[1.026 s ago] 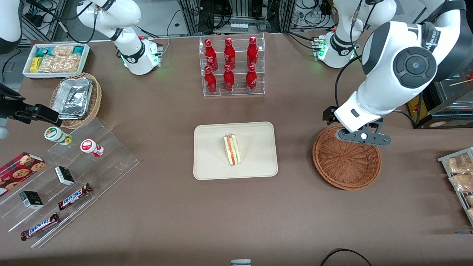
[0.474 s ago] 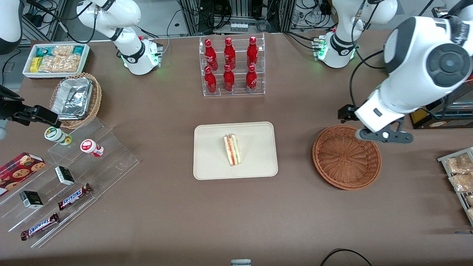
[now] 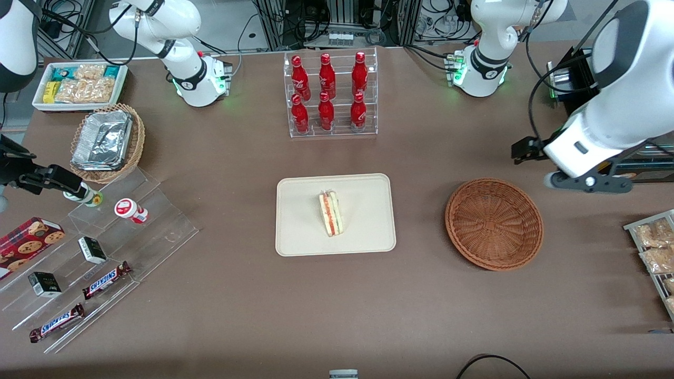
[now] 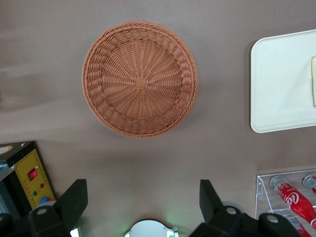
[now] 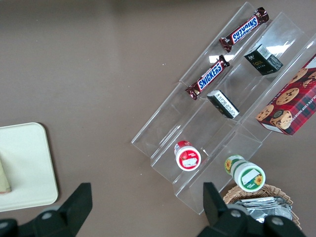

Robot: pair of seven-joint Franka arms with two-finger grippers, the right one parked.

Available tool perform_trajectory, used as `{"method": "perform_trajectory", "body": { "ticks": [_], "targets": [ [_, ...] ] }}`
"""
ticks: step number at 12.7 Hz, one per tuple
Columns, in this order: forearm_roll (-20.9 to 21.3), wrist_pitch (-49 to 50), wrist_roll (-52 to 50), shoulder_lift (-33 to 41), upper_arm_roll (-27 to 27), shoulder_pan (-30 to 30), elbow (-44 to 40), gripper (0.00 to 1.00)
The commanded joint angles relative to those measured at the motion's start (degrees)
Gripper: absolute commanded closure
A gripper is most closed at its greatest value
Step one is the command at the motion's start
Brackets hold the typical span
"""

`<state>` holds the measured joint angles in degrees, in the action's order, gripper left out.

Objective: Place sandwich from basket to tray

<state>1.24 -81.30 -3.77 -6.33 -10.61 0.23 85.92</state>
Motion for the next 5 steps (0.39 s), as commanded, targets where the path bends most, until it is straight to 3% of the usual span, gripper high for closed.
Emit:
{"method": "perform_trajectory", "body": {
  "ticks": [1, 5],
  "targets": [
    [1.31, 3.25, 3.58, 2.64, 0.31, 1.53, 0.03, 0.00],
    [1.31, 4.57, 5.44, 3.08, 3.48, 1.01, -0.23, 0.00]
  ]
}}
